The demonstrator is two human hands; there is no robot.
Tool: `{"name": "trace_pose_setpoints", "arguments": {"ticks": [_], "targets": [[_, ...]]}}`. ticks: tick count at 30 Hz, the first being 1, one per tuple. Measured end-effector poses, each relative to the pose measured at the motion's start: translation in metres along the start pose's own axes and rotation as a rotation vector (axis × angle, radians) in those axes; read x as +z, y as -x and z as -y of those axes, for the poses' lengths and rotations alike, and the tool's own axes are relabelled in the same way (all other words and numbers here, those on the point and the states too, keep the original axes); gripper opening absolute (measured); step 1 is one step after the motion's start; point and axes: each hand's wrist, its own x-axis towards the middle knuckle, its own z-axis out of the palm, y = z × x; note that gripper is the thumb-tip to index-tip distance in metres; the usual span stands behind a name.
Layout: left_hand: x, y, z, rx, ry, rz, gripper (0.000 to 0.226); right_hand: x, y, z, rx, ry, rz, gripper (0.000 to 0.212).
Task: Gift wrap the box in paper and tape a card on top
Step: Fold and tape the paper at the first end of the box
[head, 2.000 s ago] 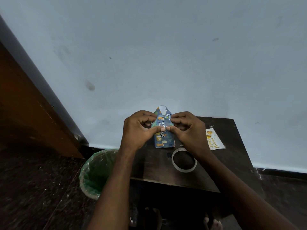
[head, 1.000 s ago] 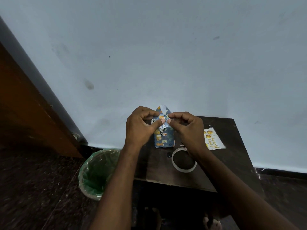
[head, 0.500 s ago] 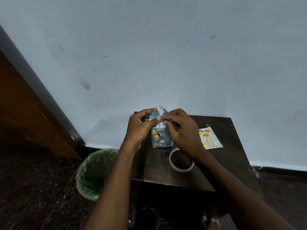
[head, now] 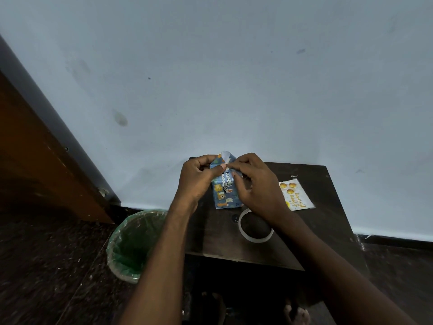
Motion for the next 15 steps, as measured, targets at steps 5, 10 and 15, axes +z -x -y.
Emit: {"name": "trace_pose_setpoints", "arguments": {"ticks": [5, 10, 15], "targets": [[-0.0001, -0.0047, 0.0053, 0.08, -0.105, -0.057, 0.011, 0.0006, 0.0024, -0.0009, -0.054, 0.068, 0.031, 0.027], [-0.0035, -0.0092, 0.0097, 0.192, -0.227, -0.063, 0.018, 0.0001, 0.0034, -0.0001, -0.068, 0.107, 0.069, 0.034], [-0.0039, -0.0083, 0.008, 0.329, -0.381, -0.072, 0.013, -0.0024, 0.0033, 0.0018, -0.062, 0.121, 0.073, 0.034]]}}
